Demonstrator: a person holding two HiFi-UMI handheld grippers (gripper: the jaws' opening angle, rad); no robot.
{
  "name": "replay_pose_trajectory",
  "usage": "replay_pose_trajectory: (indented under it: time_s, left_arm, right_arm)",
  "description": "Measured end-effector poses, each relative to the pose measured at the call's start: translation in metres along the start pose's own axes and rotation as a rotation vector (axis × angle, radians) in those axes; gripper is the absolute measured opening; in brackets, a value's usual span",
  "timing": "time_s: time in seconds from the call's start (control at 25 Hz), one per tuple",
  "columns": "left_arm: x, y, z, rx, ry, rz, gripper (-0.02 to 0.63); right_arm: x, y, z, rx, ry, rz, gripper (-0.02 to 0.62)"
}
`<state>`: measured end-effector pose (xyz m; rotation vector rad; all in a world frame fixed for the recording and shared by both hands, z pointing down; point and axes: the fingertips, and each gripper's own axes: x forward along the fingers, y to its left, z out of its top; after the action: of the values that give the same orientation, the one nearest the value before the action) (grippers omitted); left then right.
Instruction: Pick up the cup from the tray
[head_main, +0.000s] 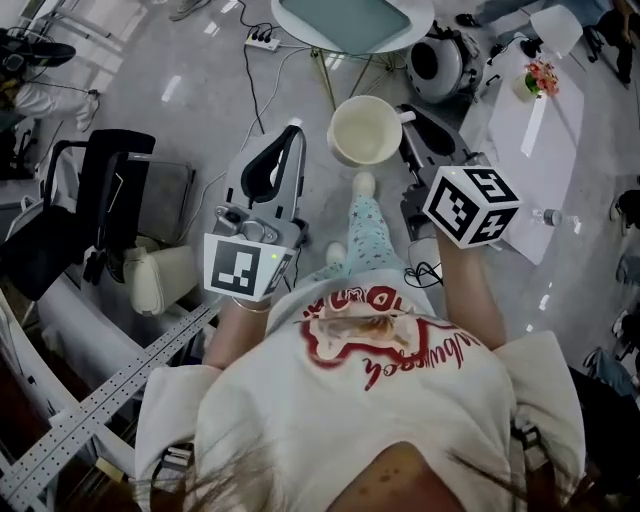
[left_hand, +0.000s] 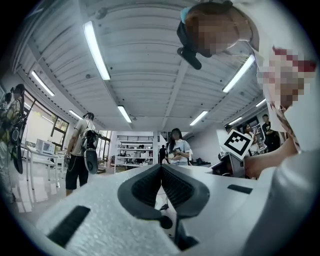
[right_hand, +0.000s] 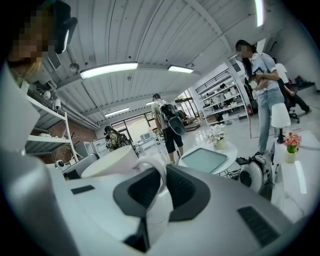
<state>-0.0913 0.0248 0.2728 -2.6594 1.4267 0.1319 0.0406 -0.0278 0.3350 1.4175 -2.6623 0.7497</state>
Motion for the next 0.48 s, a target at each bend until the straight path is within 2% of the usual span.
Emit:
replay_pose_trajectory:
  time_s: [0.2,0.48]
  left_arm:
    - [-0.04,-0.021,0.01,0.005,0.002,0.003,0.014]
    - [-0.053,-0.042,0.014,0.01,0.011,0.032,0.014]
  right_arm:
    - [-0.039,0.029,-0.01,-0.014,-0.019,0.008,0.044]
    - [-0.074,0.035,-0.012,-0.043,-0.02,0.038,0.044]
